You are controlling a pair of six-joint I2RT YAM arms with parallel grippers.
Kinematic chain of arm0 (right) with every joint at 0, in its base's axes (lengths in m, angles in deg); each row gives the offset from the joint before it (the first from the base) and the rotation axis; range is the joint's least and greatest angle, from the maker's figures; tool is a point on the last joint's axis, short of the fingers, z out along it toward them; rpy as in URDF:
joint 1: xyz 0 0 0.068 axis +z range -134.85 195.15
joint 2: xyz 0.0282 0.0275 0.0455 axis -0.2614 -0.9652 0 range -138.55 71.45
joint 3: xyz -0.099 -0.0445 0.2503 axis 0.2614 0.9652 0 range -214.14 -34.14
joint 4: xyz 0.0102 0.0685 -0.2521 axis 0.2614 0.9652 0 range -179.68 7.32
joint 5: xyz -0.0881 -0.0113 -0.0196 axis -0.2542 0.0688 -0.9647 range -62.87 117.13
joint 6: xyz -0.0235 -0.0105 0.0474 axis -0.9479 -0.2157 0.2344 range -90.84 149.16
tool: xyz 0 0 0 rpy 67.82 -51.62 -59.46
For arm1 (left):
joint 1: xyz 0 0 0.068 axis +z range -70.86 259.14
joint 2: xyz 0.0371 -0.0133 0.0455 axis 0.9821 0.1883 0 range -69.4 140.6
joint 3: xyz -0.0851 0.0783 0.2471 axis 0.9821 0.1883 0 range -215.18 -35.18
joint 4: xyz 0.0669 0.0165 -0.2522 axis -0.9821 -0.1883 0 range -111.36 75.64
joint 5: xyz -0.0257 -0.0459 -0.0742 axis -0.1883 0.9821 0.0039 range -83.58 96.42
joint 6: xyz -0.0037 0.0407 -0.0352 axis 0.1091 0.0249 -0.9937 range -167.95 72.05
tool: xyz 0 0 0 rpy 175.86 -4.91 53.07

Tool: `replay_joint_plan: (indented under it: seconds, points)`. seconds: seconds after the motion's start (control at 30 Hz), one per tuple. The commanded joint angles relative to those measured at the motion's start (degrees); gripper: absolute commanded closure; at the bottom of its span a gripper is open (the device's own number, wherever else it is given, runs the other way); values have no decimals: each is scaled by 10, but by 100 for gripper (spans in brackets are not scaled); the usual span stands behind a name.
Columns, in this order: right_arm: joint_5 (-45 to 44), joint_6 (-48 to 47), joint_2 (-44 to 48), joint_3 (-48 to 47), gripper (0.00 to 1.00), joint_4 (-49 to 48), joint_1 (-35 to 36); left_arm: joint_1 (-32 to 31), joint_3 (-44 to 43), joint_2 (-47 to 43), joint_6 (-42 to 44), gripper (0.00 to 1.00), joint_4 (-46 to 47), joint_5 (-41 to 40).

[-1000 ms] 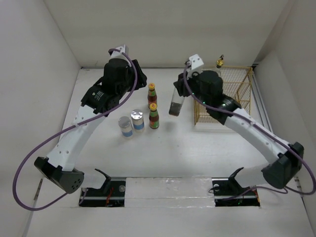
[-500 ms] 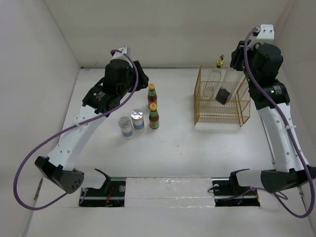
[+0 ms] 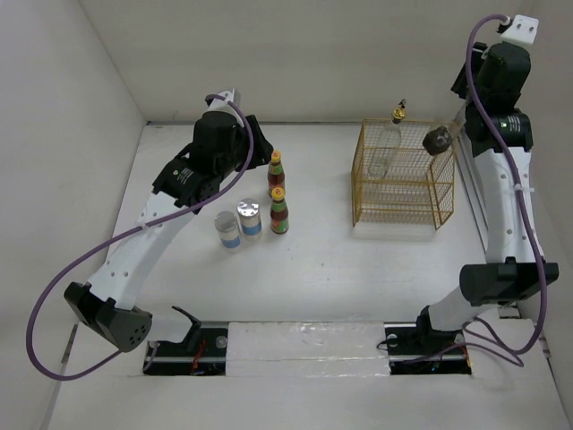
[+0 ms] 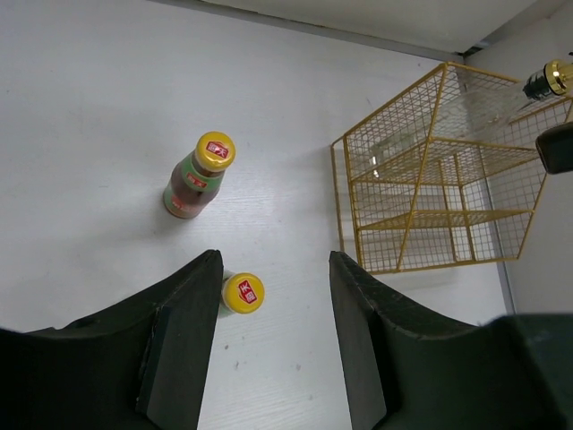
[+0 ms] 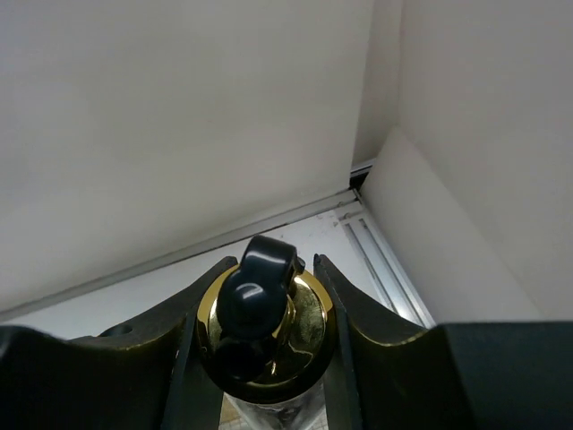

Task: Organize the condiment bottles

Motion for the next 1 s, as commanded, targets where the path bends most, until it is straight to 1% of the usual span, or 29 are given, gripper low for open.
replay_joint_plan:
  seconds: [0.0, 0.2, 0.37, 0.57, 0.7, 0.87, 0.97]
  points:
    - [-44, 25, -10, -52, 100, -85, -11, 2, 3, -20, -4, 53, 27, 7]
    - [-80, 70, -57, -68, 100, -103, -23, 2, 3, -15, -4, 53, 27, 13]
    - [-103, 128, -71, -68, 100, -128, -28, 2, -7, -9, -4, 52, 27, 13]
    - [-120, 145, -88, -68, 100, -141, -28, 2, -7, -4, -4, 52, 27, 7]
    - [-125, 150, -83, -16, 100, -154, -28, 2, -7, 1, -4, 52, 27, 7]
    - [-131, 162, -64, 82, 100, -179, -23, 2, -7, 1, -4, 52, 27, 7]
    - [-126, 162, -59, 122, 100, -186, -23, 2, -7, 6, -4, 52, 27, 7]
